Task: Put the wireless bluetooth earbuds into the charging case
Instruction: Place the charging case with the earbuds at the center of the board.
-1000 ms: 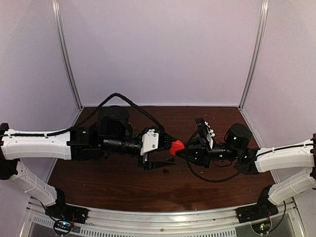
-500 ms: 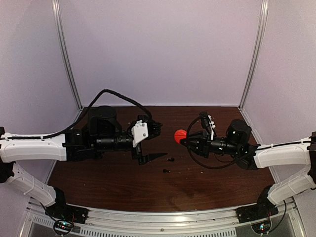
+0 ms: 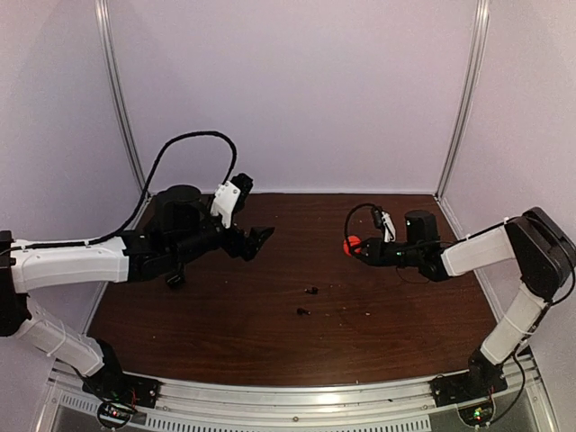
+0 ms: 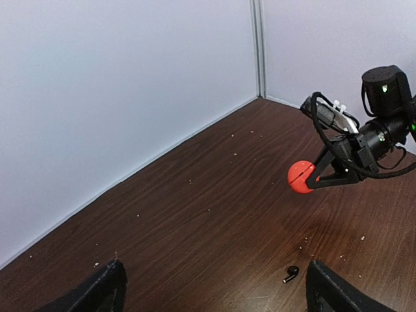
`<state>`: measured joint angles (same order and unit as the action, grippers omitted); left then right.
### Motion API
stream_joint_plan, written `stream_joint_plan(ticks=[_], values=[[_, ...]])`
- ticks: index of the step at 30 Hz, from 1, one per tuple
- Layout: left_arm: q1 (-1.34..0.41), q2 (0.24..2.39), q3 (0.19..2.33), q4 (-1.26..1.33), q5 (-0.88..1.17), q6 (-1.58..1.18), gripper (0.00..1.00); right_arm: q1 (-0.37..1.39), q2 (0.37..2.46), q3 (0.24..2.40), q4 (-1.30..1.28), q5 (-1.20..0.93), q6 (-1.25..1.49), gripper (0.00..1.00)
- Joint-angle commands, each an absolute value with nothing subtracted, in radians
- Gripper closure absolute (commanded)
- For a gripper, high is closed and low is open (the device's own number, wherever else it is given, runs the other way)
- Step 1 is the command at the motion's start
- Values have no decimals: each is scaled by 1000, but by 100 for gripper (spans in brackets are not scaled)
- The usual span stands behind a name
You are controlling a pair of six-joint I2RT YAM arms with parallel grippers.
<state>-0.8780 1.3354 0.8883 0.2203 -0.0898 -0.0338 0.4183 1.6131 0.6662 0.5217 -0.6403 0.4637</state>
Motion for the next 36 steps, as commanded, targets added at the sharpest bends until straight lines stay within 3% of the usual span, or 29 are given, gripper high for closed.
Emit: stream_joint_plan(ticks=[1, 13, 18, 24, 29, 36], values=[[-861, 1327, 875, 287, -139, -144, 2, 361, 1730, 711, 518, -705, 511, 79], [-799, 1353, 911, 161, -185, -275, 2, 271, 1906, 799, 488, -724, 511, 70], [-758, 1362, 929, 86, -198, -331, 2, 235, 1892, 780, 450, -697, 487, 58], [-710, 1362, 936, 19, -211, -399, 2, 188, 1840, 747, 411, -656, 447, 52], [-556, 1368, 919, -84, -115, -509, 2, 171, 1775, 726, 397, -642, 413, 45], [-407, 1366, 806, -150, -96, -637, 2, 173, 1614, 693, 410, -616, 356, 19]])
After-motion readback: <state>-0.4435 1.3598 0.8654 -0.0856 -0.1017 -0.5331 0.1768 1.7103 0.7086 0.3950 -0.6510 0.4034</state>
